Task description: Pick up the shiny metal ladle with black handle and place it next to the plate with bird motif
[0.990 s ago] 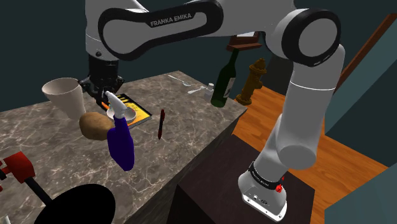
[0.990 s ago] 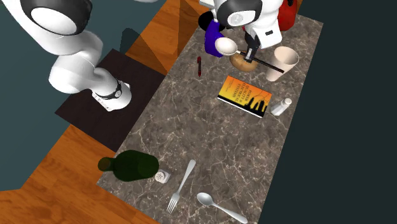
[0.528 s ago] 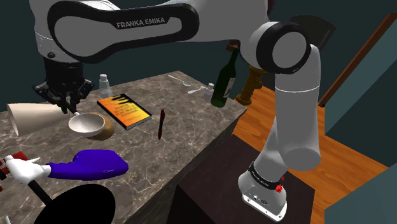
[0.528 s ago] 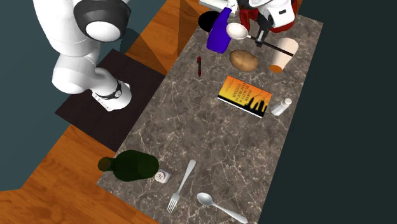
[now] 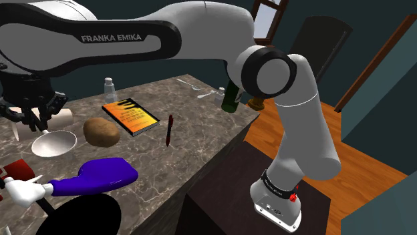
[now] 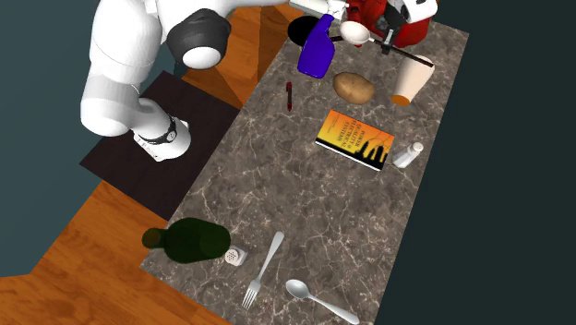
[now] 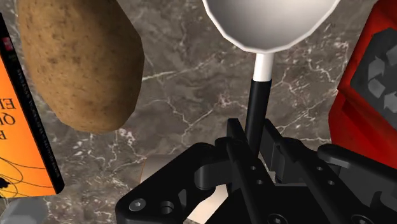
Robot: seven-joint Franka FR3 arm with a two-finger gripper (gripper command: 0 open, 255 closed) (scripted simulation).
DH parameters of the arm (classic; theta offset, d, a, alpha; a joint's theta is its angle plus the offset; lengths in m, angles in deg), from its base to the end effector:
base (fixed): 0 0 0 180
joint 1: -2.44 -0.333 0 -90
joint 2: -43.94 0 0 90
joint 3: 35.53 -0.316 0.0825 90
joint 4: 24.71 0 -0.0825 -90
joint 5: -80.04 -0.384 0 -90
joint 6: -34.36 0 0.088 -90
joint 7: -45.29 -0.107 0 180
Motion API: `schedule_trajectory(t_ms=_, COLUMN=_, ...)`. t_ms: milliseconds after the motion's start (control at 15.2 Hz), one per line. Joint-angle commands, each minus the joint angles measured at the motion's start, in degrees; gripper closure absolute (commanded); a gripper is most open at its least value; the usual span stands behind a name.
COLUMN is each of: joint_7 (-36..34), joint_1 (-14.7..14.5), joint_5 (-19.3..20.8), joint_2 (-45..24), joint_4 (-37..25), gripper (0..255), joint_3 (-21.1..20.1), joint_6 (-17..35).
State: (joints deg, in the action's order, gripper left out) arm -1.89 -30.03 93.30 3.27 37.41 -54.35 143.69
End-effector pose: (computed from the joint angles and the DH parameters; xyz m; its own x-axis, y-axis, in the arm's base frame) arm 0.5460 0.5281 0.4346 0.9933 0.0365 0.1098 0.0472 -0.9943 -0.0960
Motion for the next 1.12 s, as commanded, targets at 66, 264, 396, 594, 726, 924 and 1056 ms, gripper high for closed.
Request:
schedule_trajectory(t_ms=66, joint_7=-0.30, joint_1=0.06, joint_5=0.20, joint_2=-0.43, joint_4=1.56, gripper=255, joint_3=0.11, joint_6=1.98)
schedule_trajectory(t_ms=264, joint_7=-0.51, joint_1=0.26, joint_5=0.36, joint_2=-0.66, joint_4=3.51, gripper=255, joint_3=0.20, joint_6=4.12)
schedule_trajectory(t_ms=396, joint_7=-0.65, joint_1=0.37, joint_5=0.48, joint_2=-0.90, joint_4=4.67, gripper=255, joint_3=0.28, joint_6=5.49)
schedule_trajectory(t_ms=594, joint_7=-0.87, joint_1=0.49, joint_5=0.70, joint_2=-1.37, joint_4=6.22, gripper=255, joint_3=0.41, joint_6=7.48)
schedule_trajectory(t_ms=726, joint_7=-1.01, joint_1=0.54, joint_5=0.86, joint_2=-1.75, joint_4=7.14, gripper=255, joint_3=0.51, joint_6=8.75)
schedule_trajectory(t_ms=924, joint_7=-1.22, joint_1=0.59, joint_5=1.12, joint_2=-2.42, joint_4=8.35, gripper=255, joint_3=0.68, joint_6=10.60)
schedule_trajectory(t_ms=1056, joint_7=-1.30, joint_1=0.60, joint_5=1.21, joint_2=-2.67, joint_4=8.73, gripper=255, joint_3=0.74, joint_6=11.22)
